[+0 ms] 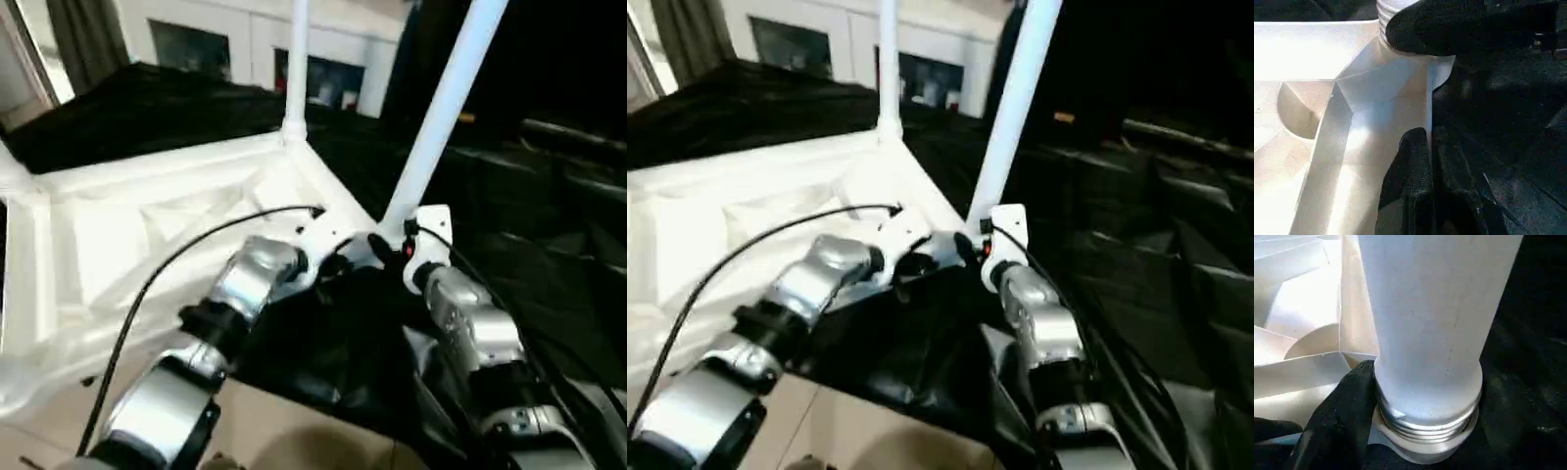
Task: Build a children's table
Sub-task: Rotate leg to tighten
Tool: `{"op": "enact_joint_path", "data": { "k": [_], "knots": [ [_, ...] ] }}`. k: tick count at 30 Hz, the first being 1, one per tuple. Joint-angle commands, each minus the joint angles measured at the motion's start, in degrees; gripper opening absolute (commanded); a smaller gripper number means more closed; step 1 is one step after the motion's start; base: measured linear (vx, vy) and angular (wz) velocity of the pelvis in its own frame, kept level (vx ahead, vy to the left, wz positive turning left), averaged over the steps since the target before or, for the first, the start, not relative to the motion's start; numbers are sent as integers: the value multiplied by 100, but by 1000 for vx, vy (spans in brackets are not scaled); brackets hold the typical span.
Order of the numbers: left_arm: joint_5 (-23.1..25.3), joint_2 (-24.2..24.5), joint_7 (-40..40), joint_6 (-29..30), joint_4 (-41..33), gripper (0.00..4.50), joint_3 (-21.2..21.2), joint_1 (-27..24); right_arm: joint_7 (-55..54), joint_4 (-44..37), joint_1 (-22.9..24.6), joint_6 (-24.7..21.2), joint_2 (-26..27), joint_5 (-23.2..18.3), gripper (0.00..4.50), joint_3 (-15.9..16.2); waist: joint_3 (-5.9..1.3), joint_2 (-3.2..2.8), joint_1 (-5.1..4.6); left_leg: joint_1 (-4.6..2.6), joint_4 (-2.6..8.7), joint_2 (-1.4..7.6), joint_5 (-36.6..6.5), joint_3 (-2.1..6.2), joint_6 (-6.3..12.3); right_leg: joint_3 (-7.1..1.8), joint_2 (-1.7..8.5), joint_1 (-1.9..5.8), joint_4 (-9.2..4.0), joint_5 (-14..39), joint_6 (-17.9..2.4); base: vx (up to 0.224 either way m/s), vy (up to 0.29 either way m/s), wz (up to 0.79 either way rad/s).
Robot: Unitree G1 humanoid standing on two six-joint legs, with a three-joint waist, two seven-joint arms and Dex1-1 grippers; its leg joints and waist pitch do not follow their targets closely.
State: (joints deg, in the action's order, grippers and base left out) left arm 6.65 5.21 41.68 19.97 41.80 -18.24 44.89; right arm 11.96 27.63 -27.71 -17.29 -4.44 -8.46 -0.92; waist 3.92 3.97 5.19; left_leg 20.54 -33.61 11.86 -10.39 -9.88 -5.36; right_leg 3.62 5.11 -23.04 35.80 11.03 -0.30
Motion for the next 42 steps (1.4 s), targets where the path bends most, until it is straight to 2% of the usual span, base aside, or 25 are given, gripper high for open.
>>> {"op": "enact_joint_path", "data": {
  "k": [1,2,4,6,7,10,11,14,15,17,20,21,23,26,27,29,31,32,35,42],
  "knots": [
    [62,-198,-229,-70,131,0,-25,76,204,110,44,-123,243,-17,307,253,-344,-23,-9,-10,420,73,-995,-4,55,-245,267,280,-475,986,-945,0,0,0],
    [76,-226,-261,-87,187,0,-14,99,178,122,31,-106,272,13,343,252,-338,-35,-11,-16,427,80,-1088,-1,46,-244,273,274,-490,1113,-929,0,0,0],
    [93,-221,-210,-176,283,0,-17,136,249,93,9,-24,258,55,346,277,-324,-41,-15,-32,440,81,-1242,-1,33,-245,274,250,-527,1344,-882,0,0,0],
    [94,-189,-123,-315,358,0,-24,160,356,37,-3,87,179,96,375,316,-322,-35,-13,-28,450,78,-1336,8,16,-245,282,248,-553,1567,-819,0,0,0],
    [63,-123,34,-455,375,0,-44,159,597,-91,10,160,7,77,386,368,-318,-4,-14,-30,454,87,-1372,10,25,-243,284,246,-560,1640,-791,0,0,0],
    [18,-19,229,-519,323,0,-67,134,1033,-310,62,162,-261,-12,386,442,-326,-2,-11,12,455,92,-1246,20,100,-234,288,285,-546,1512,-788,0,0,0],
    [-11,143,512,-593,198,0,-118,73,1628,-603,160,130,-632,-63,386,599,-333,9,0,2,445,96,-1104,10,163,-235,292,286,-537,1330,-843,0,0,0],
    [-45,346,894,-711,16,0,-174,-16,2354,-928,290,132,-1085,-62,386,802,-342,20,22,21,425,100,-852,-1,324,-238,295,309,-512,1004,-909,0,0,0],
    [-59,456,1125,-651,-116,0,-213,-72,2663,-1065,347,109,-1282,-78,386,877,-353,13,4,55,423,104,-724,7,358,-224,286,325,-477,849,-958,0,0,0],
    [-81,632,1493,-636,-333,0,-293,-170,3088,-1249,422,50,-1557,-117,386,981,-369,13,7,50,391,115,-483,-4,465,-228,285,333,-430,456,-1132,0,0,0],
    [-280,937,2210,-647,-780,0,-353,-372,3730,-1473,497,19,-1956,-171,386,1066,-365,-10,3,21,388,128,-495,-14,534,-229,280,310,-408,257,-1303,0,0,0],
    [-337,1023,2409,-632,-917,0,-382,-430,3866,-1517,507,14,-2039,-191,386,1081,-377,-2,-6,24,379,130,-472,-10,550,-233,281,327,-374,109,-1380,0,0,0],
    [-500,1241,2893,-782,-1232,0,-456,-579,4130,-1621,513,-17,-2213,-268,386,1126,-371,-11,-14,-8,382,145,-515,-30,583,-239,269,294,-363,-24,-1499,0,0,0],
    [-641,1453,3267,-727,-1600,0,-506,-718,4433,-1743,530,-50,-2368,-333,386,1197,-356,-24,39,-57,392,169,-692,-54,563,-247,280,264,-374,104,-1553,0,0,0],
    [-641,1474,3295,-705,-1643,0,-509,-733,4461,-1752,535,-43,-2382,-326,386,1208,-350,-25,47,-50,396,172,-721,-57,546,-247,283,267,-375,153,-1547,0,0,0],
    [-646,1559,3413,-635,-1817,0,-526,-790,4561,-1776,549,-29,-2430,-294,386,1249,-331,-24,51,-31,423,167,-902,-54,410,-245,297,269,-413,544,-1410,0,0,0],
    [-668,1613,3488,-588,-1951,0,-531,-838,4648,-1785,553,-20,-2455,-267,386,1285,-334,-18,55,-48,425,161,-1029,-56,324,-249,299,255,-440,779,-1326,0,0,0],
    [-687,1650,3529,-558,-2042,0,-531,-875,4732,-1794,555,-1,-2484,-226,386,1352,-330,-18,53,-34,432,163,-1027,-49,287,-253,303,262,-440,833,-1286,0,0,0],
    [-691,1671,3545,-541,-2092,0,-540,-897,4811,-1811,568,38,-2524,-178,386,1434,-337,-17,57,-30,426,157,-966,-49,268,-255,299,259,-441,844,-1216,0,0,0],
    [-667,1663,3510,-514,-2125,0,-542,-897,4848,-1793,558,53,-2522,-154,372,1456,-352,-8,53,-4,405,140,-762,-49,327,-247,285,275,-402,544,-1253,0,0,0]
  ]
}}
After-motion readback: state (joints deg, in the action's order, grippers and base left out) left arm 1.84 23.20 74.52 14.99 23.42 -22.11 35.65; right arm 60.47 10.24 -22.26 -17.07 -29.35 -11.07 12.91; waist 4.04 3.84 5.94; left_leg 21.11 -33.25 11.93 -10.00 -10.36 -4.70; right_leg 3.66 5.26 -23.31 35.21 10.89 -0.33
